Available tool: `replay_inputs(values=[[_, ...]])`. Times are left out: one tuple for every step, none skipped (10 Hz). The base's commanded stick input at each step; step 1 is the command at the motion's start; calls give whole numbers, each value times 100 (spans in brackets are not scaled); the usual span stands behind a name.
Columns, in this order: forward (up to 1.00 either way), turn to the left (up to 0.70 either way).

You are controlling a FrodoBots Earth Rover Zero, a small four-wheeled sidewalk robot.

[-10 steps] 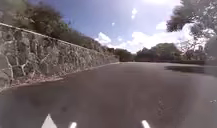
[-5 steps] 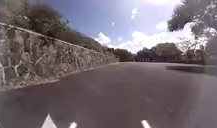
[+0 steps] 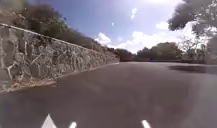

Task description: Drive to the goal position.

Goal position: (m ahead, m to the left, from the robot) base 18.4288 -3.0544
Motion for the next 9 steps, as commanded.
replay_inputs(values=[[50, 0], [50, 0], [50, 0], [50, 0], [50, 0], [50, 0], [50, 0], [50, 0], [50, 0]])
